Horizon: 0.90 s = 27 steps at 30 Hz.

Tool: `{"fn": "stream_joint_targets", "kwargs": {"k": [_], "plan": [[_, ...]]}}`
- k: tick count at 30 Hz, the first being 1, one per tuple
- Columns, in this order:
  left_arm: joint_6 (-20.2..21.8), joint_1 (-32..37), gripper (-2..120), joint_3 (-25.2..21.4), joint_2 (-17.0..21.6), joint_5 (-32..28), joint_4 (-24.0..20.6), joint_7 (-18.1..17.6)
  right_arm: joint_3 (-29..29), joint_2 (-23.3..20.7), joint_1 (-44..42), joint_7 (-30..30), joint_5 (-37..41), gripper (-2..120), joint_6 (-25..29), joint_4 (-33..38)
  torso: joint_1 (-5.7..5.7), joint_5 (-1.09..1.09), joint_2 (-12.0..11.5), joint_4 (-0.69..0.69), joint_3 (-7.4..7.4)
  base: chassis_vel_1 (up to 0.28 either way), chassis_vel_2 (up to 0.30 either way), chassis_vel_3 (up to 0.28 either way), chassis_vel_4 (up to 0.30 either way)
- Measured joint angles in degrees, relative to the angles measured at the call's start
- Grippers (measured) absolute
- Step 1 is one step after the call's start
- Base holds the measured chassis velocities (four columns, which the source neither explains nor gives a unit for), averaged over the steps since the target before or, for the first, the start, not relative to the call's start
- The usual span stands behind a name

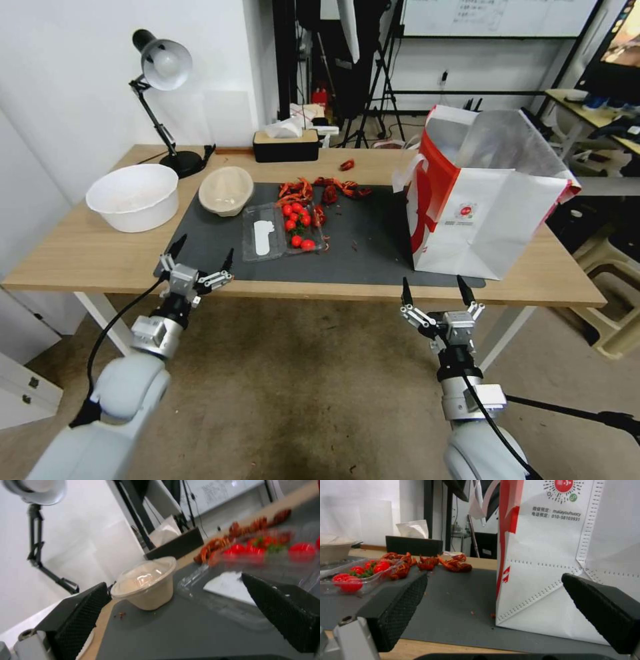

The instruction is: Pick up the trash from the table and place it into the takeout bag.

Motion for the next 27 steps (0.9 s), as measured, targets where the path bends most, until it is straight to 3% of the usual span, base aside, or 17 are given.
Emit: {"fn": "stream_joint_targets", "kwargs": {"k": [14, 22, 27], "plan": [[3.49, -18.35, 100, 9.0, 11.89, 2.01, 11.58, 6.88, -0.27, 0.66, 0.39, -0.2, -0.29, 100, -0.22, -0.2, 0.0, 0.0, 0.0, -0.01, 0.0, 0.0, 0.0, 0.0, 0.0], [3.82, -24.34, 95, 14.72, 15.28, 3.49, 15.72, 9.71, -0.83, 1.08, 0.92, -0.3, -0.52, 100, -0.55, -0.34, 0.0, 0.01, 0.0, -0.01, 0.0, 0.0, 0.0, 0.0, 0.0], [3.9, -28.08, 94, 18.45, 15.51, 4.72, 17.83, 10.09, -0.81, 1.24, 0.94, -0.31, -0.59, 100, -0.57, -0.34, 0.0, 0.01, 0.0, -0.03, 0.0, 0.0, 0.0, 0.0, 0.0]]}}
